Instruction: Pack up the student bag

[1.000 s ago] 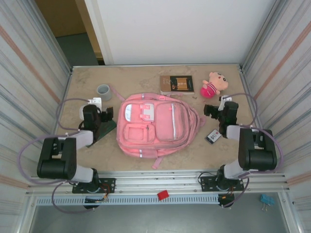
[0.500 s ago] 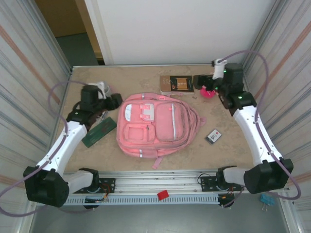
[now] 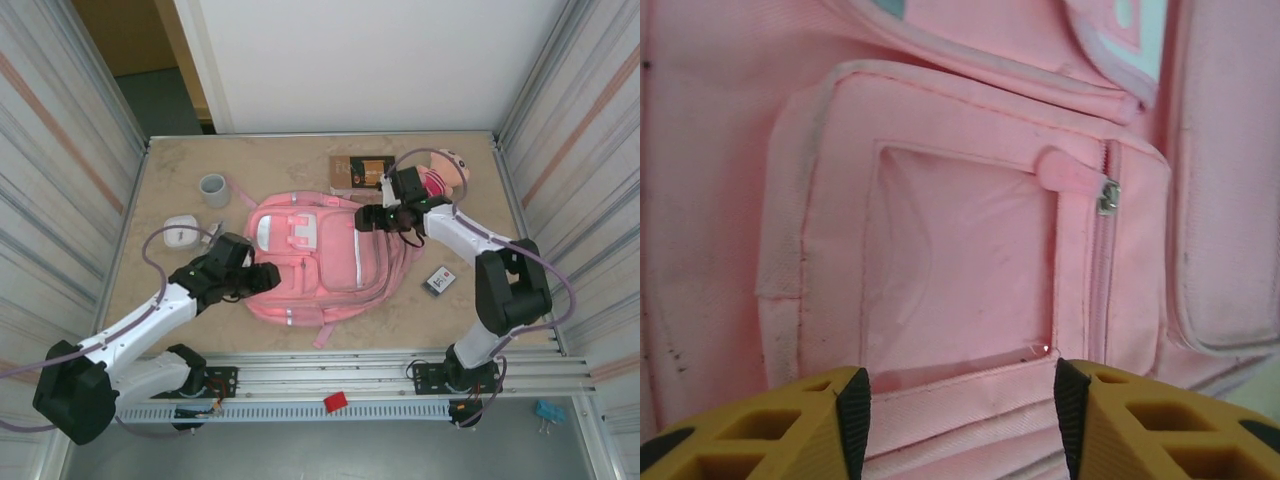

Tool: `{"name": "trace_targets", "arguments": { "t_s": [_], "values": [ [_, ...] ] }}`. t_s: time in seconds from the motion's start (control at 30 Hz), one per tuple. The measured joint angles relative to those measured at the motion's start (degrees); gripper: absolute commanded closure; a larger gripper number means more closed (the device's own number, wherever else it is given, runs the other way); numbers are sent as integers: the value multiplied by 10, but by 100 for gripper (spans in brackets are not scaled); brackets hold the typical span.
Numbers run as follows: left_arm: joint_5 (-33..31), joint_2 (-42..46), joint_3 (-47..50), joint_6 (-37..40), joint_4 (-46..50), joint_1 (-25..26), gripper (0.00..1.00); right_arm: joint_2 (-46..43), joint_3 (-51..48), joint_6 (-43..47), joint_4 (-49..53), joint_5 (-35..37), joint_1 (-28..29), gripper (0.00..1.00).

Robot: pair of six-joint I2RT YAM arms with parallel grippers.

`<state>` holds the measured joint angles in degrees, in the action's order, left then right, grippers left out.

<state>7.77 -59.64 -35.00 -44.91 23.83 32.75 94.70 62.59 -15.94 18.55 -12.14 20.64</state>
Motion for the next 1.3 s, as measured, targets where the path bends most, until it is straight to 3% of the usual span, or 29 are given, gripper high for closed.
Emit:
{"name": "trace_targets", "arguments": {
  "t_s": [0.17, 0.3, 0.5, 0.63, 0.83, 0.97, 1.1, 1.3],
  "values": [
    [-3, -44, 12, -2, -41, -7, 51, -2, -57, -31, -42, -4, 1, 25],
    [-1, -109, 2, 5, -82, -31, 51, -59, -128, -72, -78, -2, 14, 27],
    [1, -265, -113, 49, -114, -73, 48, -135, -186, -146, -60, 16, 82, 23],
    [2, -308, -178, 73, -121, -77, 42, -193, -182, -170, 7, 20, 102, 18],
    [15, -205, -186, 76, -73, -75, 42, -243, -78, -148, 83, -4, 42, 19],
    [17, -55, -134, 55, -42, -75, 44, -188, -27, -115, 85, -26, 1, 21],
    [17, 51, -31, 14, -30, -75, 47, -98, -17, -91, 81, -43, -4, 24],
    [38, 35, 73, -22, -54, -75, 51, -48, -65, -88, 59, -57, 10, 27]
  ]
}}
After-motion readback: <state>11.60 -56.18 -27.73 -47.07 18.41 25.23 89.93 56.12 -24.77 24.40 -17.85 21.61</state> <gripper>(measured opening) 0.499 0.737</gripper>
